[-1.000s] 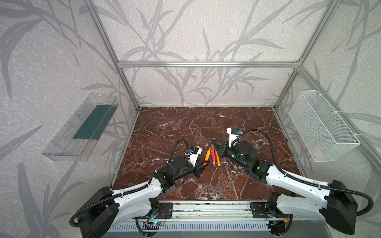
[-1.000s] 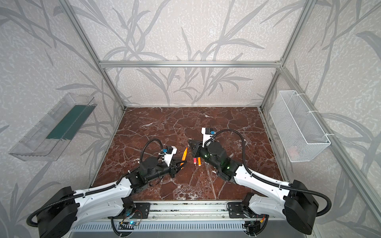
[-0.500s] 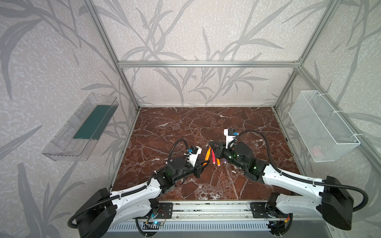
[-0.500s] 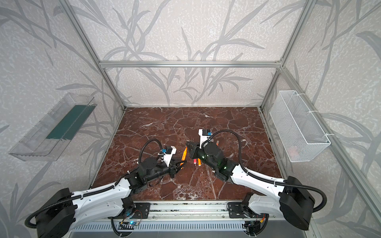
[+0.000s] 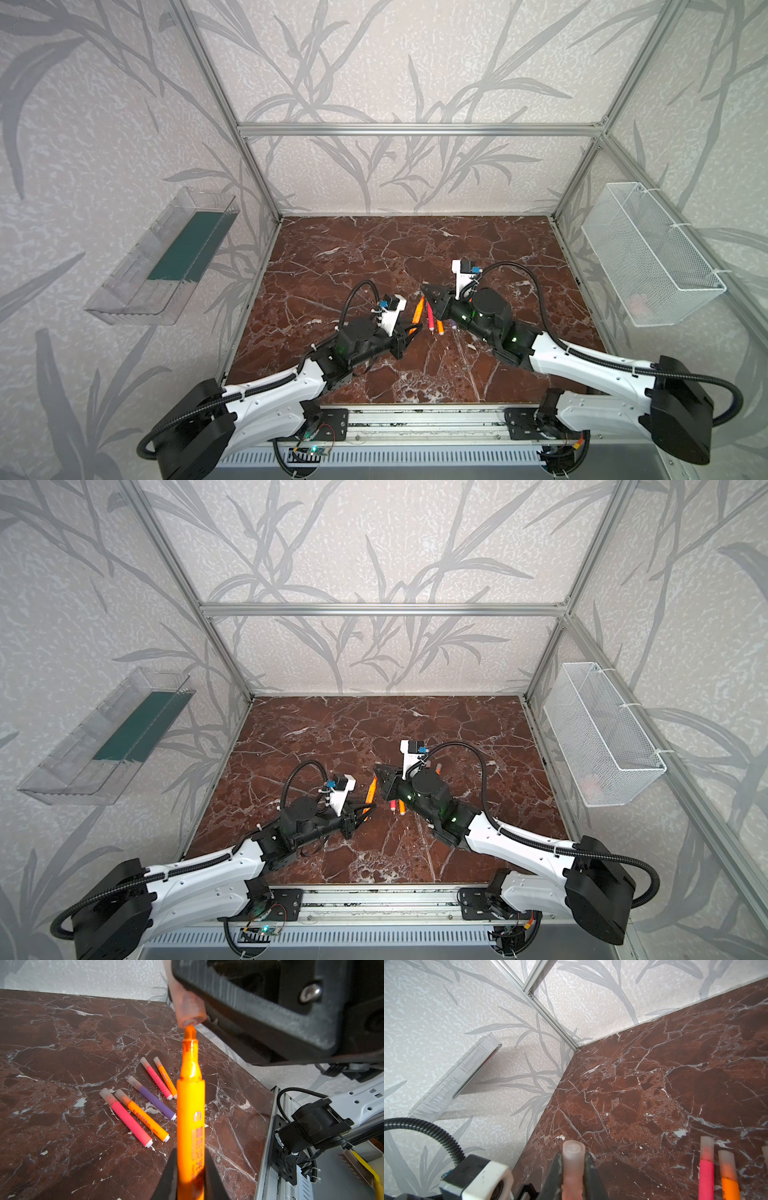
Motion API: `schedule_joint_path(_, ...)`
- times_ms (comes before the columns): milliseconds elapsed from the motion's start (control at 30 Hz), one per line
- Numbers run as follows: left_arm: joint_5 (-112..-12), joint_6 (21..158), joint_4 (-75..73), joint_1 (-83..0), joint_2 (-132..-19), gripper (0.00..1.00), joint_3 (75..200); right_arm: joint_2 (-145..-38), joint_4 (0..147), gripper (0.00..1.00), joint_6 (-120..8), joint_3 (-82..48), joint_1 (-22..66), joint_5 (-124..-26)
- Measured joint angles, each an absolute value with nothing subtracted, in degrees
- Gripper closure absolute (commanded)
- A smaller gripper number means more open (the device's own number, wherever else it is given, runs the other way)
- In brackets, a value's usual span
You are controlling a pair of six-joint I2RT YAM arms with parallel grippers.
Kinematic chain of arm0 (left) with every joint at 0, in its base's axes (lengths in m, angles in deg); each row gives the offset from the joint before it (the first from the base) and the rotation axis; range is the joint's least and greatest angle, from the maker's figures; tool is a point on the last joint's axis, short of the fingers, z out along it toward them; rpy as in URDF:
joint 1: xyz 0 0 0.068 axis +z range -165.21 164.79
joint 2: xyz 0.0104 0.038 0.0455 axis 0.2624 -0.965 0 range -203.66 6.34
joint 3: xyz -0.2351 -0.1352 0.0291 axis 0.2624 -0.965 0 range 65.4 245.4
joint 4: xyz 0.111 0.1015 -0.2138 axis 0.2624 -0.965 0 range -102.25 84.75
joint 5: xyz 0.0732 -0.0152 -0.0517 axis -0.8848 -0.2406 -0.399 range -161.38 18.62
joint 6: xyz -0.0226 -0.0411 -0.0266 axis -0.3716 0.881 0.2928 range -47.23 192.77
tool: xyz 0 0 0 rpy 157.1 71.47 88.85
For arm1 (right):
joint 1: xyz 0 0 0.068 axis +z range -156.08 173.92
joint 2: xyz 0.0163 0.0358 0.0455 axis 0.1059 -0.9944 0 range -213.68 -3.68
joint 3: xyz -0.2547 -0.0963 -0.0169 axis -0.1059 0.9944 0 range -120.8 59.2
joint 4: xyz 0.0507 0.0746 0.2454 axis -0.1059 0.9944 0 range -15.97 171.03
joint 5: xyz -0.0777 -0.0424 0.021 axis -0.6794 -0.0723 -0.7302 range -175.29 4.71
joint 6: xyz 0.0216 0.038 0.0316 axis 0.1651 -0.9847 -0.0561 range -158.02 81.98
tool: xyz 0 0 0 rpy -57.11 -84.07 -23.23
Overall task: Insert the pens into the pen caps
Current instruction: 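Lower the pale cap onto the orange marker tip held by the left gripper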
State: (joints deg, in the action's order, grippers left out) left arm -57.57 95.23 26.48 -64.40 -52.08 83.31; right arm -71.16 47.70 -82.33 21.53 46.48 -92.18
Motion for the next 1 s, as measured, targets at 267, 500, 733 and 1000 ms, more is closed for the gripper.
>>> schedule_joint_path(267, -57.84, 95.25, 26.48, -64.40, -52.03, 1.00, 83.31, -71.14, 46.91, 1.00, -82.88, 22.01, 46.74, -92.21)
schedule_joint_path(500, -57.90, 95.29, 26.24, -64.42, -50.83, 1.00, 83.29, -71.25, 46.08, 1.00, -83.49, 22.73, 47.05, -92.05)
schedule_joint_path(733, -59.30, 95.91, 26.02, -64.42, -50.31, 1.00, 83.26, -71.84, 43.26, 1.00, -83.66, 23.84, 48.10, -91.64)
schedule_joint_path(1000, -59.17, 98.77, 24.69, -64.16, -50.66, 1.00, 83.26, -73.96, 38.78, 1.00, -83.62, 25.92, 48.82, -91.66)
